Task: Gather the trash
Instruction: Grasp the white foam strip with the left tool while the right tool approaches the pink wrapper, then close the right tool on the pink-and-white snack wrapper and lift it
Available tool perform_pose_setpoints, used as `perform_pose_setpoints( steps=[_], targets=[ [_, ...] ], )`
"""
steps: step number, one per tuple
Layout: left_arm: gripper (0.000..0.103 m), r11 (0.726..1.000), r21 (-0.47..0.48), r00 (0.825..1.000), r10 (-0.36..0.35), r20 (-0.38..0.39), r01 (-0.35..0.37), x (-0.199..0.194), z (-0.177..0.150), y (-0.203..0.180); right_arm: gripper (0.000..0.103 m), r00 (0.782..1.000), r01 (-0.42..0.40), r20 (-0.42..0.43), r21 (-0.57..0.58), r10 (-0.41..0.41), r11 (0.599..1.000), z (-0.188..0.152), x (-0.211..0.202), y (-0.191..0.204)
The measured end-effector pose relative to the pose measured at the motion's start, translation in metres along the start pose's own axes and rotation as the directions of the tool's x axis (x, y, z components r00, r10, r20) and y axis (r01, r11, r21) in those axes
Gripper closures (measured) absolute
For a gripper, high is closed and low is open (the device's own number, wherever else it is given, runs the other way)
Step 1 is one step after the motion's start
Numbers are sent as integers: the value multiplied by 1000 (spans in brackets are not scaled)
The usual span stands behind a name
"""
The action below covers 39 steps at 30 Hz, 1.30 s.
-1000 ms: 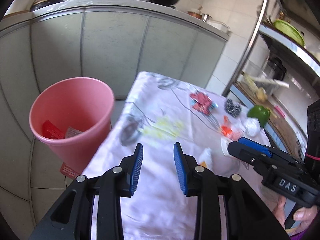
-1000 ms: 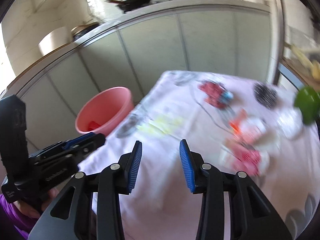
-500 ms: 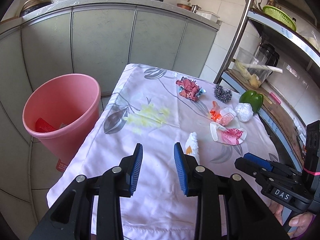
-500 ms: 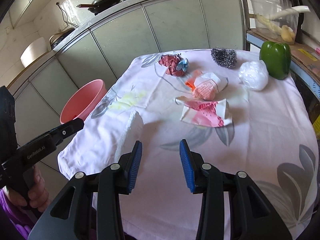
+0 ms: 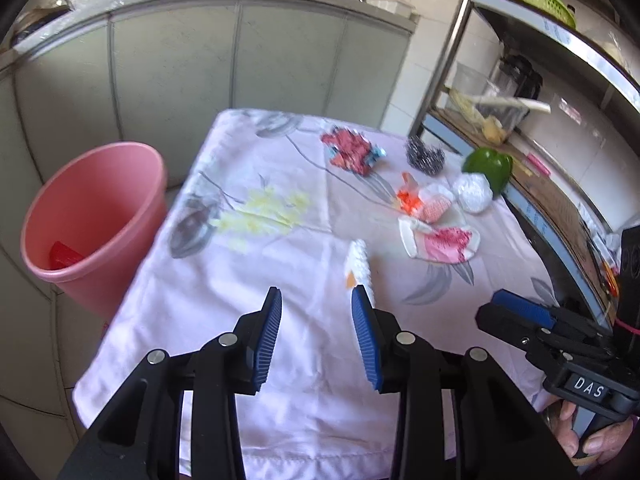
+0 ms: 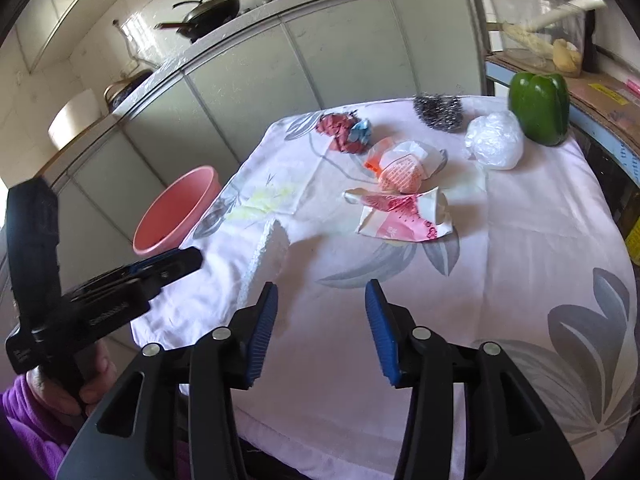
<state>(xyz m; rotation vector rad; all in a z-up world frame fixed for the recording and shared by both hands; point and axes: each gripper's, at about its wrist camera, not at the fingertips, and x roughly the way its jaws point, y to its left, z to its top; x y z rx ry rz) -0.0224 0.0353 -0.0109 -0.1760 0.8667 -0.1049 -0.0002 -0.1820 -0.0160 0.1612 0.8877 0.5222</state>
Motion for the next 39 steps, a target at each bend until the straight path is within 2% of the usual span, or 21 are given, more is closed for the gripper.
perform_pose_setpoints(
  steps=[3, 5, 11, 14, 18, 20, 22, 24, 31, 35, 38, 39],
  targets=[
    [66, 997, 2, 996, -74, -41, 74, 10, 0, -2, 57, 1000, 19, -9, 9, -19, 1000, 2, 4, -5],
    [60, 995, 15, 993, -95, -67, 97, 16, 0, -5, 57, 999, 30, -17, 31, -30, 999, 4, 7, -13],
    [56, 991, 64, 985, -112, -131, 121, 33, 2, -21, 57, 998, 58, -16, 30, -57, 998, 8, 12, -29],
    [57, 992, 70, 984, -91, -156, 103, 44, 4, -26, 47, 998, 68, -13, 3, -68, 998, 15, 14, -35],
    [63, 994, 73, 981, -65, -181, 79, 55, 6, -30, 40, 996, 87, -14, -20, -88, 996, 24, 19, -45],
    [66, 995, 62, 979, -64, -191, 78, 58, 6, -28, 40, 995, 99, -17, -21, -99, 995, 29, 22, -50],
    [74, 996, 57, 978, -63, -197, 75, 59, 6, -26, 40, 994, 107, -15, -30, -107, 994, 35, 27, -54],
    [89, 996, 48, 978, -61, -201, 72, 61, 6, -24, 40, 993, 116, -10, -50, -116, 992, 40, 31, -55],
    [92, 996, 36, 982, -71, -175, 78, 56, 8, -20, 40, 984, 171, -16, -171, -176, 970, 51, 53, -50],
    [92, 996, 31, 983, -75, -165, 81, 53, 8, -16, 40, 977, 197, -42, -189, -208, 962, 54, 67, -57],
    [92, 996, 23, 985, -82, -154, 87, 50, 9, -14, 41, 978, 189, -55, -191, -202, 963, 55, 71, -60],
    [92, 996, 21, 985, -83, -151, 87, 49, 9, -13, 44, 979, 186, -55, -186, -199, 965, 54, 71, -60]
  ],
)
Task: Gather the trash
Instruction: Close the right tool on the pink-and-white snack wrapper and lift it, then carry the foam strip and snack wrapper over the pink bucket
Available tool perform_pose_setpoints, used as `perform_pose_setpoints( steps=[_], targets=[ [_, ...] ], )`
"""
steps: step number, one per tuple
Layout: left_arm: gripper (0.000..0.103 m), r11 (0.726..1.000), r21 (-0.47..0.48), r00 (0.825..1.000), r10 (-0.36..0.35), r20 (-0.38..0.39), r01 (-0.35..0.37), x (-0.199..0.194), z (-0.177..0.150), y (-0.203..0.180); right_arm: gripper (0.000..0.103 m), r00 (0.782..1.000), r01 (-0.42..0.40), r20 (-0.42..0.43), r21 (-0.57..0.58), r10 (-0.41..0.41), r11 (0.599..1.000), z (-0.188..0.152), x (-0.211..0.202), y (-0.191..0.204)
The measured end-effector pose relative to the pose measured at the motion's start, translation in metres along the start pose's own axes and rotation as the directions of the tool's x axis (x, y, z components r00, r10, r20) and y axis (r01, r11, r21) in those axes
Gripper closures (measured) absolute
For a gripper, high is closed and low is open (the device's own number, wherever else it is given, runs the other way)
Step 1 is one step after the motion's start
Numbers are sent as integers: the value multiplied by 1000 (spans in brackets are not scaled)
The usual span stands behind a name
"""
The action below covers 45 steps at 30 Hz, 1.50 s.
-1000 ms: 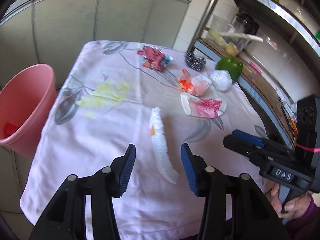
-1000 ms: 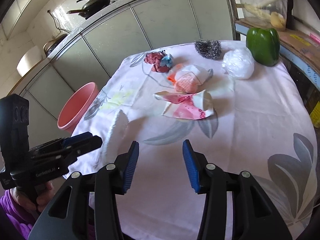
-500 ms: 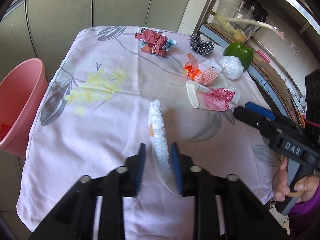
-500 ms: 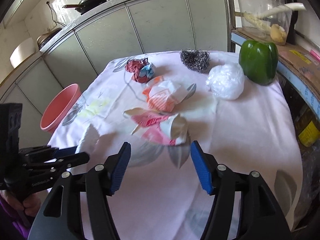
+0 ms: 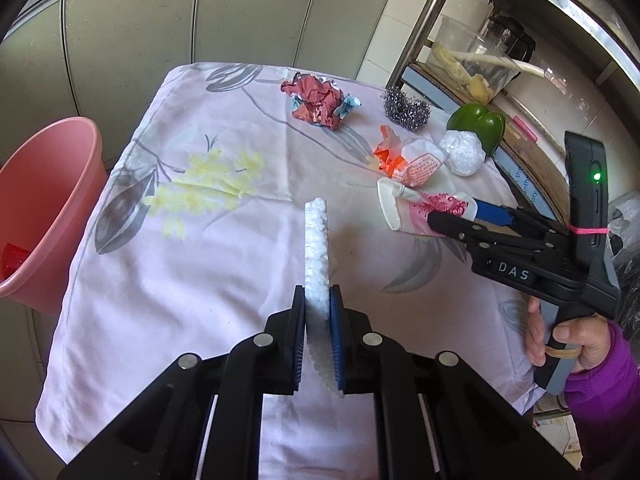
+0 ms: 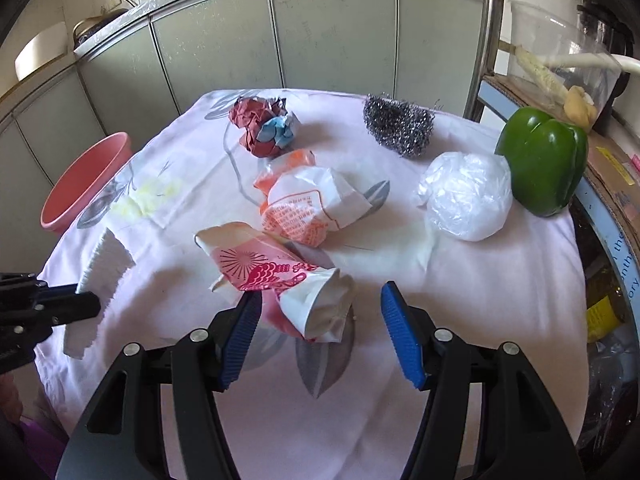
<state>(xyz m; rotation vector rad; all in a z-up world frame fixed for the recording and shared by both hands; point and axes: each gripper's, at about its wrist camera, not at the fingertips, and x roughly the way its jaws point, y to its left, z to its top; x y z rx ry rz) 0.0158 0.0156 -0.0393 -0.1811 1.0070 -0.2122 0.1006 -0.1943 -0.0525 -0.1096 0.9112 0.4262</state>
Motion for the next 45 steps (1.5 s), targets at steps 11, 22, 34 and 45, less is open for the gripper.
perform_pose_setpoints(
  steps=[11, 22, 34, 45],
  targets=[
    [92, 1000, -15, 997, 13, 72, -12, -17, 2, 12, 76, 999, -49, 21, 48, 48, 998, -4, -21, 8],
    [92, 993, -95, 979, 91, 183, -74, -50, 11, 48, 76, 989, -129, 65, -52, 132, 990, 28, -36, 67],
    [92, 946, -280, 933, 243, 266, -166, -92, 13, 128, 76, 965, -231, 72, -205, 250, 951, 81, -20, 166],
    [92, 883, -384, 884, 385, 264, -270, -105, 10, 188, 76, 964, -242, 24, -331, 264, 912, 112, 20, 259]
  ],
)
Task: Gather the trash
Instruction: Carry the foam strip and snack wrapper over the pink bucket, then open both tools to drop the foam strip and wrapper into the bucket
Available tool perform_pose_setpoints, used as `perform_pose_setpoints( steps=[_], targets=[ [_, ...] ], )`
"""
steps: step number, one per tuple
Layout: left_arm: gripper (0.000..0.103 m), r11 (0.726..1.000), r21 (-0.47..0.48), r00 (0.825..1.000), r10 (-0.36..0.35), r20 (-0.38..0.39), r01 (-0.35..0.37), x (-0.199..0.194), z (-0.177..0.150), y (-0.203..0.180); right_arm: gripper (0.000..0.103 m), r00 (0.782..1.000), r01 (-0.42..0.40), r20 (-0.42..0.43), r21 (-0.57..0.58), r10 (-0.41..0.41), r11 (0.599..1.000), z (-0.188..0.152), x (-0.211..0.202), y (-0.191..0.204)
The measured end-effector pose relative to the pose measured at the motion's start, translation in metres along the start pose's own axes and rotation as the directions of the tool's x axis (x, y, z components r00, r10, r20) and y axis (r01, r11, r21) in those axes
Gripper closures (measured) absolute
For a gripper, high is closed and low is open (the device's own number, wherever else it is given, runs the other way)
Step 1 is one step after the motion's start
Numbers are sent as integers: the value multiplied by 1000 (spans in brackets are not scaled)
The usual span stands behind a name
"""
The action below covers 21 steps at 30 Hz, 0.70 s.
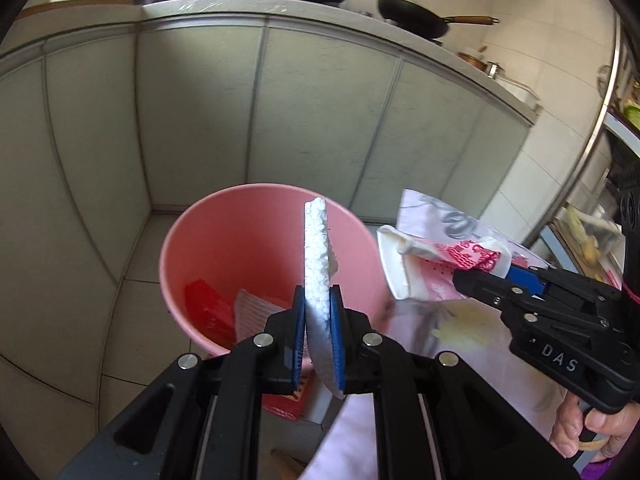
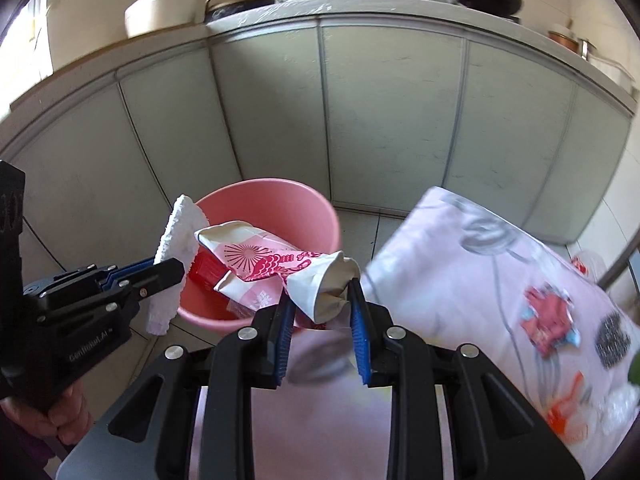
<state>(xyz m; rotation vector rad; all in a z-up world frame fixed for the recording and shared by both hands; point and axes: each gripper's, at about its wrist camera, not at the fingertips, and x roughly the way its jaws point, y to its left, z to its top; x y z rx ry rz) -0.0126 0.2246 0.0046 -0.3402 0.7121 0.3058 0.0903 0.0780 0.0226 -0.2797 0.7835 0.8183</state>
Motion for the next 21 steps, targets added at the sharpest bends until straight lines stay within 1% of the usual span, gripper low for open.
perform_pose_setpoints(
  steps=[7, 11, 15, 19, 21],
  targets=[
    [92, 998, -38, 998, 47, -31, -49, 22, -2, 24, 76, 997, 32, -70, -51, -36, 998, 13, 46, 21],
    [92, 996, -50, 996, 69, -57, -72, 35, -5, 36, 76, 994, 42, -102, -67, -49, 997, 12, 64, 28],
    [91, 994, -59, 993, 87, -75, -91, 44, -6, 40, 76, 991, 47, -121, -72, -56, 996, 13, 75, 33],
    [90, 992, -68, 992, 102, -77, -107, 48, -6, 43, 76, 992, 50, -113, -73, -58, 996, 15, 76, 39],
    [88, 991, -67, 991, 110, -76, -115, 48, -5, 44, 76, 992, 49, -112, -69, -56, 996, 17, 76, 42]
  ],
)
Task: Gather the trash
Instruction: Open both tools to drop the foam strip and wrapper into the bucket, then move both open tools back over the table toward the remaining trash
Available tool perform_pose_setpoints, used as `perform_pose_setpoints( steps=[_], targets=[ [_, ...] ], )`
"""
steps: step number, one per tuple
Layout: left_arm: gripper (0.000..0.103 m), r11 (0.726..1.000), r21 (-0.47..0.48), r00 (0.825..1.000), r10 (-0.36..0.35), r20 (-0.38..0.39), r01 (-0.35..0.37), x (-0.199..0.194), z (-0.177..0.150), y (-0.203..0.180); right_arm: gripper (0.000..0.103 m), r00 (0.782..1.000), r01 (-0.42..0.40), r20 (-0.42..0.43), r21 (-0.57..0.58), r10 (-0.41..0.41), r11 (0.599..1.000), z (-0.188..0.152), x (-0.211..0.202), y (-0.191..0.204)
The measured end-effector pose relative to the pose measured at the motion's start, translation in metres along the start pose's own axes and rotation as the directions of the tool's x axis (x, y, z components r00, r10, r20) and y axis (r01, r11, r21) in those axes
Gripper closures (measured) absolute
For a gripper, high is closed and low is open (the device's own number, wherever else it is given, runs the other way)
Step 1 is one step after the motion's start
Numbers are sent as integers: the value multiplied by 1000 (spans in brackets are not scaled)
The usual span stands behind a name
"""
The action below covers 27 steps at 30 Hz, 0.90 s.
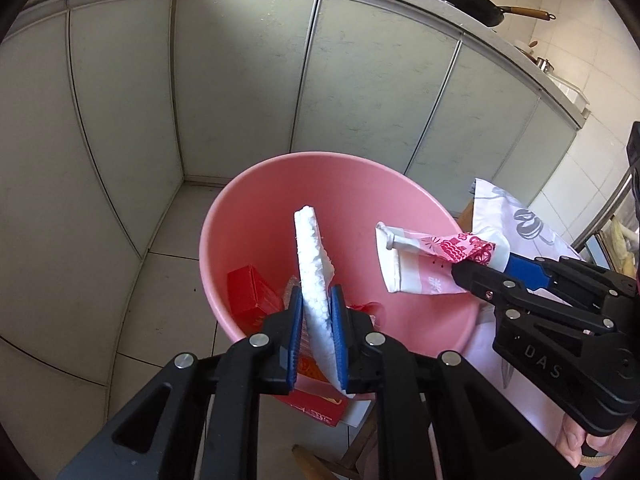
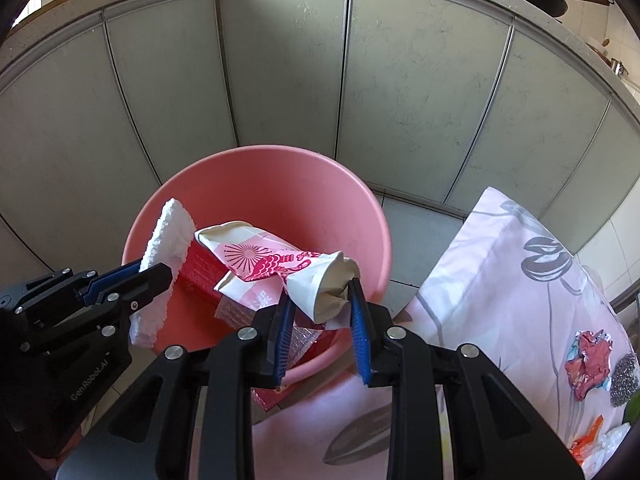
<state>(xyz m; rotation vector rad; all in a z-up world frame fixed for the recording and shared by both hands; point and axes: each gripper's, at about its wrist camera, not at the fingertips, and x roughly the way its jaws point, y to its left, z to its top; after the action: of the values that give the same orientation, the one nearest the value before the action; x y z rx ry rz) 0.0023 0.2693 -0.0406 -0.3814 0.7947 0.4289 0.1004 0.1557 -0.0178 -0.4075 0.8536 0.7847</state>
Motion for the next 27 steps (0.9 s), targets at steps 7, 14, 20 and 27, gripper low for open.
perform_pose_setpoints(
  steps=[7, 14, 20, 27],
  targets=[
    [72, 1000, -4, 1000, -1, 21, 1, -4, 3, 0, 59, 999, -31, 21, 19, 30, 999, 1, -6, -5],
    [72, 1000, 19, 999, -2, 53, 1, -19, 7, -7, 59, 997, -47, 59, 27, 45, 999, -4, -25, -13],
    [72, 999, 31, 997, -15, 78, 12, -38, 8, -16, 59, 994, -59, 96, 45, 55, 997, -13, -47, -21],
    [72, 997, 71, 993, -45, 105, 38, -59, 7, -34, 59, 988, -68, 146, 69, 57, 995, -28, -77, -35]
  ],
)
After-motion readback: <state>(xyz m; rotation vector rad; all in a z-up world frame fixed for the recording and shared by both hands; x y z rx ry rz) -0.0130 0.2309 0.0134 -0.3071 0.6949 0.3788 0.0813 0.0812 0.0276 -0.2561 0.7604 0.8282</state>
